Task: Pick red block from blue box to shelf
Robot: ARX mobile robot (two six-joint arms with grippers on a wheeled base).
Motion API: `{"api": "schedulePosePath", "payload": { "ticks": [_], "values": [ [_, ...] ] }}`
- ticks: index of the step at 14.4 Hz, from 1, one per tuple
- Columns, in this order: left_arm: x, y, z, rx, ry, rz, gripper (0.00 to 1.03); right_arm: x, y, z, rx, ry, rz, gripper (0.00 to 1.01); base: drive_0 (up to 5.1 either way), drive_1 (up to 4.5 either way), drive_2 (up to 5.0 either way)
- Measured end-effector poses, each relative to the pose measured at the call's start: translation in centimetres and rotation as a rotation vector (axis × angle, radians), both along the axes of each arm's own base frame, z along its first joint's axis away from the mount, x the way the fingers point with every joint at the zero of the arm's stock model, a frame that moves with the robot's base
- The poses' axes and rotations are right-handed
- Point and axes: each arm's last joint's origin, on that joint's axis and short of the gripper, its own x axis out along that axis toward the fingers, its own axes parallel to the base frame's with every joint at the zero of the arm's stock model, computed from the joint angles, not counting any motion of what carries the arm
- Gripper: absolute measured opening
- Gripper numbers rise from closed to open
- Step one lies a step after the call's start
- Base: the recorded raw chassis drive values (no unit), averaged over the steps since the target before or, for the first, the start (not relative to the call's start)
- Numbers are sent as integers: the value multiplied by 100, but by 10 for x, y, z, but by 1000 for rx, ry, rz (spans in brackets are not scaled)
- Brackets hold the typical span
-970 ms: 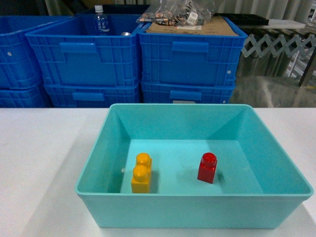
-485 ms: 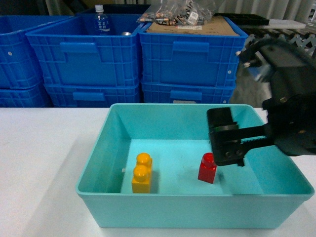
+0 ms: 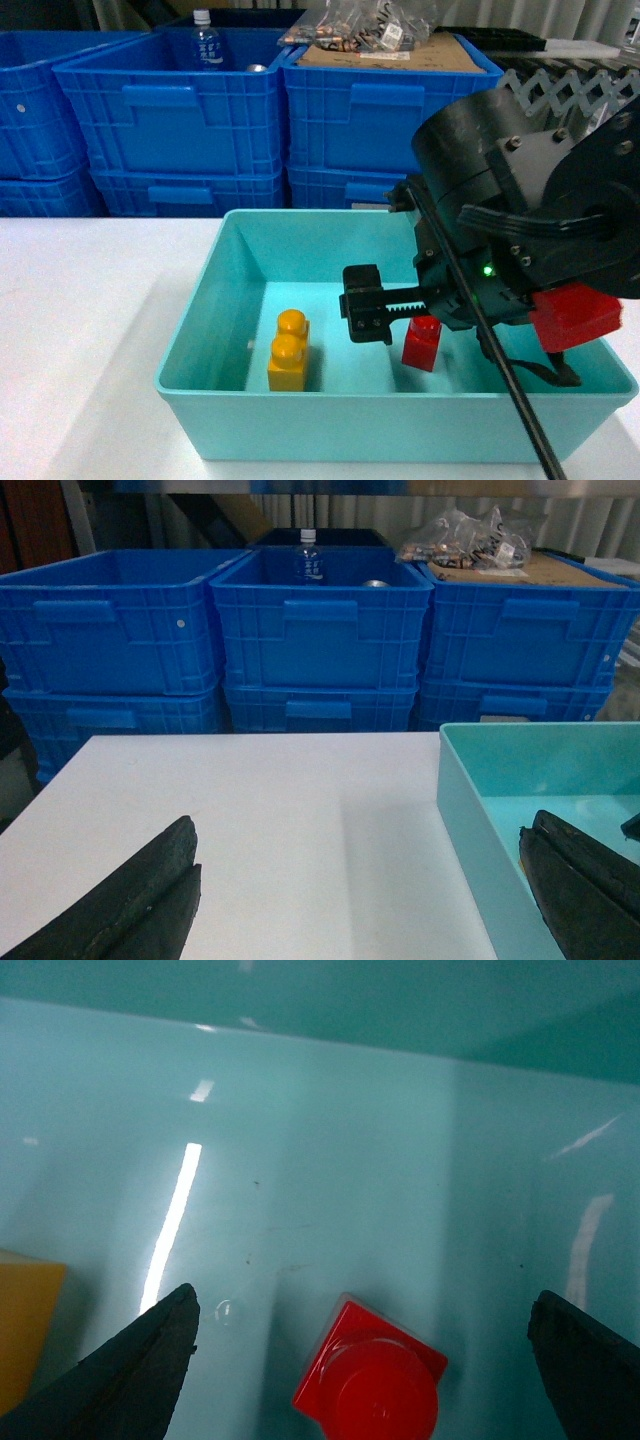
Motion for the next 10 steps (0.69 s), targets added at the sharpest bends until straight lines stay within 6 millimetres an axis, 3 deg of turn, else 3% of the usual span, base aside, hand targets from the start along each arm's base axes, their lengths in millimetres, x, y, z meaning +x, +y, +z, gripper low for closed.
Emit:
{"api": "schedulePosePath", "payload": {
  "ticks": [4,5,10],
  "values": [
    [0,0,0,0,0,0,98,16,3,-29,-53,47,-49,98,0,0,0],
    [0,0,0,0,0,0,98,20,3,-33,-51,44,-57,93,0,0,0],
    [0,0,0,0,0,0,98,29,6,-38,-46,25,-73,40,0,0,0]
  ]
}}
